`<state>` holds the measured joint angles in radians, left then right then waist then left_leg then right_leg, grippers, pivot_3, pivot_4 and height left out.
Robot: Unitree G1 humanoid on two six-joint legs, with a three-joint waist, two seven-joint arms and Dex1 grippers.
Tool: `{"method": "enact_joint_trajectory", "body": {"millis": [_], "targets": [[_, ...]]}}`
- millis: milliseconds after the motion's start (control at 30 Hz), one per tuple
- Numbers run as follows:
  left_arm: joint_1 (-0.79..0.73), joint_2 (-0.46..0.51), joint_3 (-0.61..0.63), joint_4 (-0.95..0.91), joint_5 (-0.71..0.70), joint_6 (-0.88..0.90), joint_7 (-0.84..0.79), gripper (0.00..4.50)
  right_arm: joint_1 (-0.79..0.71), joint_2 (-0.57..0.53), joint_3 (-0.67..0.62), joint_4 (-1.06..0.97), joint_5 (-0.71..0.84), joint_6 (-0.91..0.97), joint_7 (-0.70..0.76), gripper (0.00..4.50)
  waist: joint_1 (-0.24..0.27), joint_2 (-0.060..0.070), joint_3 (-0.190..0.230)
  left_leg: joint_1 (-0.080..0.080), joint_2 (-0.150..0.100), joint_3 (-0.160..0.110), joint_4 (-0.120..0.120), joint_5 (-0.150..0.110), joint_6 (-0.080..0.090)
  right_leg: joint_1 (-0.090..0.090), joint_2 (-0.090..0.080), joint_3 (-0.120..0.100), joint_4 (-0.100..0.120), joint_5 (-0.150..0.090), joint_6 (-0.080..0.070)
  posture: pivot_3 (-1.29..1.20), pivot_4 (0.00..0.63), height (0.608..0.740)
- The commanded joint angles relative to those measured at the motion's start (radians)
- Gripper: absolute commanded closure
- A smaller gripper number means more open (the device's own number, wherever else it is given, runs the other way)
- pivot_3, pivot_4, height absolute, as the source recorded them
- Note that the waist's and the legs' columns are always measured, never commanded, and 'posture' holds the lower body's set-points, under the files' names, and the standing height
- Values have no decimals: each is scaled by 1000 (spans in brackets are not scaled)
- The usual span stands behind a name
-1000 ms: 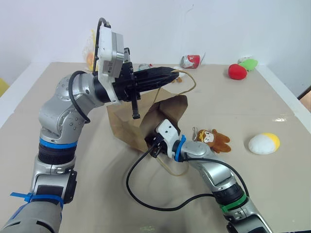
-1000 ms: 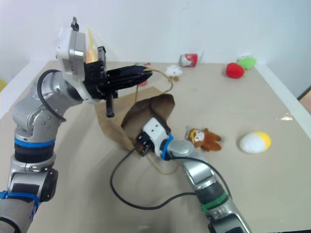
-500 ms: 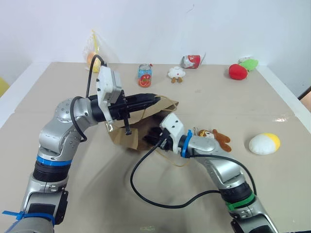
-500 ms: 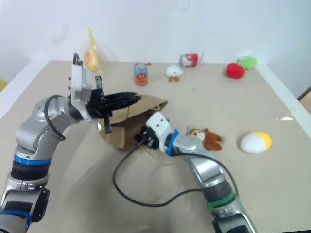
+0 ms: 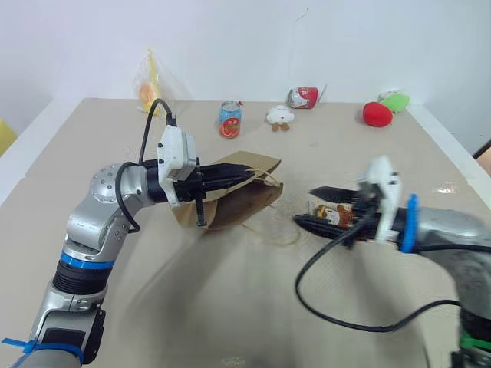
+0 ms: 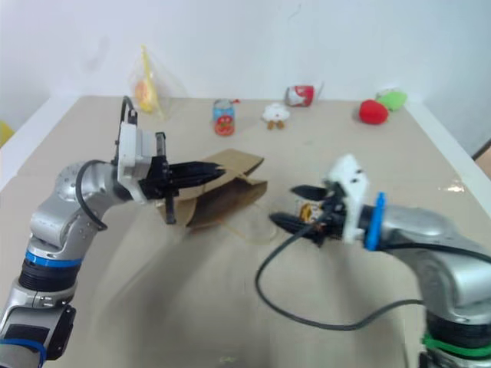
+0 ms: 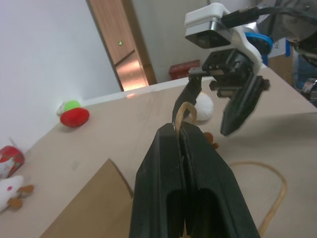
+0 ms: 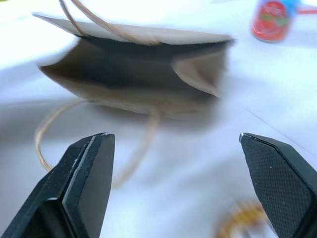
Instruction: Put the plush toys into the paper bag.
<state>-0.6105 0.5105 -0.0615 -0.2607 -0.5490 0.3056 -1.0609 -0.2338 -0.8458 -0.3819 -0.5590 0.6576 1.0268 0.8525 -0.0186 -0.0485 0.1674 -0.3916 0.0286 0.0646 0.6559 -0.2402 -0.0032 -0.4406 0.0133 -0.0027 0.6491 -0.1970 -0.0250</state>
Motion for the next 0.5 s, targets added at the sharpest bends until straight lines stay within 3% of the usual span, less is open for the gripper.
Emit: {"method": "enact_joint_trajectory", "body": {"millis": [33,267,500], "targets": [[-17,-7,7,-44,-10,-20,0,4500,40,-48,-47,39,-66,-102,4,137,-2,0,0,0,0,0,0,0,0,0,0,0,0,0,0,0,150,740],[-40,-43,17,-63,-4,-48,34,4500,154,-79,100,121,-264,-332,-32,137,-3,0,0,1,0,0,0,0,0,0,1,0,0,0,0,0,150,740],[-42,-65,36,-60,-3,-79,77,4500,115,-50,257,300,-440,-511,-92,137,-2,0,0,1,0,1,0,0,0,0,0,1,0,0,1,0,150,740]]}}
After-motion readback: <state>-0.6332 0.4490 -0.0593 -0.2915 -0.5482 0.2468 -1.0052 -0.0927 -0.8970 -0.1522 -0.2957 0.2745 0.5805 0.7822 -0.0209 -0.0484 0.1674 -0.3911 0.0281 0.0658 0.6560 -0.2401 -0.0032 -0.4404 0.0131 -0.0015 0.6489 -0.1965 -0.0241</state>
